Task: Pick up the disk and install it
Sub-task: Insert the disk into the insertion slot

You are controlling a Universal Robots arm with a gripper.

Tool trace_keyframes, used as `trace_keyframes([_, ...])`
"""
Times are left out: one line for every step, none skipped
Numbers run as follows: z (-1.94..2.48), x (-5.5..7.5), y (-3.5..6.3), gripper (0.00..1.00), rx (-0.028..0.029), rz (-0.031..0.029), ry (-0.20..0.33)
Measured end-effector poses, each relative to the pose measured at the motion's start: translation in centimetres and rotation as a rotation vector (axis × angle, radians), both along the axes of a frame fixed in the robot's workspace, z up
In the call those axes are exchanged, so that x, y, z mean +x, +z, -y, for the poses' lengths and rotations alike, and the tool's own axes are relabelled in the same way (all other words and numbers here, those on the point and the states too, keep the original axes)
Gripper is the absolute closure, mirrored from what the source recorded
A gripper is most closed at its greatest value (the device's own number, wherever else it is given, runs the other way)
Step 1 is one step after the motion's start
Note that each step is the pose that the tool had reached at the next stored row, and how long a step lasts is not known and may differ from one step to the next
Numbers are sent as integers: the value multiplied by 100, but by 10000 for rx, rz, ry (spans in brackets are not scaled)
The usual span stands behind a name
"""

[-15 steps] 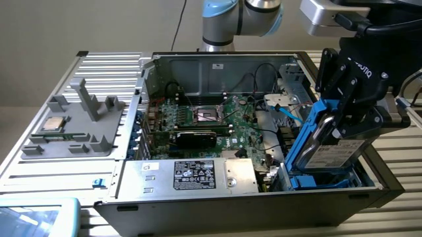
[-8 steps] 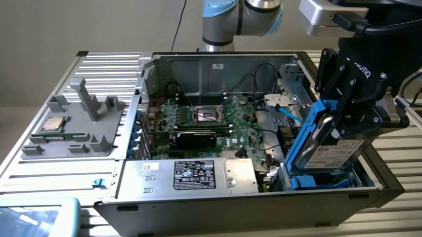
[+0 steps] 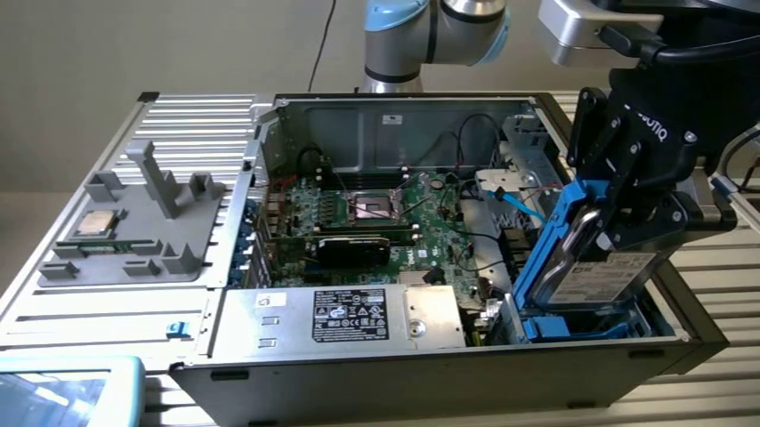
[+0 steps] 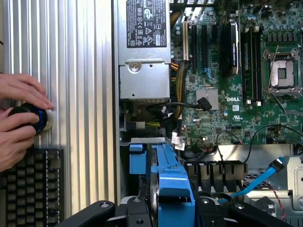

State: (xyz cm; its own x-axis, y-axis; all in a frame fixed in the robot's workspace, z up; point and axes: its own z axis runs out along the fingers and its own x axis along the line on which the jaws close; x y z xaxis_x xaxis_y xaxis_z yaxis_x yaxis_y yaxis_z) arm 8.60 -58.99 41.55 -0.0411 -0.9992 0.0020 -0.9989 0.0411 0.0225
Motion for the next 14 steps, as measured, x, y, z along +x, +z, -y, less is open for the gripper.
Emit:
trace_keyframes([5, 0, -1, 63, 3, 0, 0])
trace_keyframes([10, -1, -2, 63, 3, -1, -1])
trace_keyframes([13, -1, -2, 63, 1, -1, -1])
trace_keyframes([14, 0, -3, 63, -1, 0, -1])
trace_keyframes([14, 0, -4, 63, -3, 0, 0])
trace_keyframes([14, 0, -7, 63, -3, 0, 0])
trace_keyframes([14, 0, -9, 63, -3, 0, 0])
trace_keyframes([14, 0, -11, 63, -3, 0, 0])
trace_keyframes([14, 0, -12, 63, -3, 0, 0])
trace_keyframes([14, 0, -14, 63, -2, 0, 1])
trace_keyframes([14, 0, -17, 63, -2, 0, 1])
trace_keyframes([14, 0, -20, 63, -2, -1, 1])
trace_keyframes([14, 1, -22, 63, -1, -1, 0])
trace_keyframes([14, 2, -26, 63, -1, -1, 0])
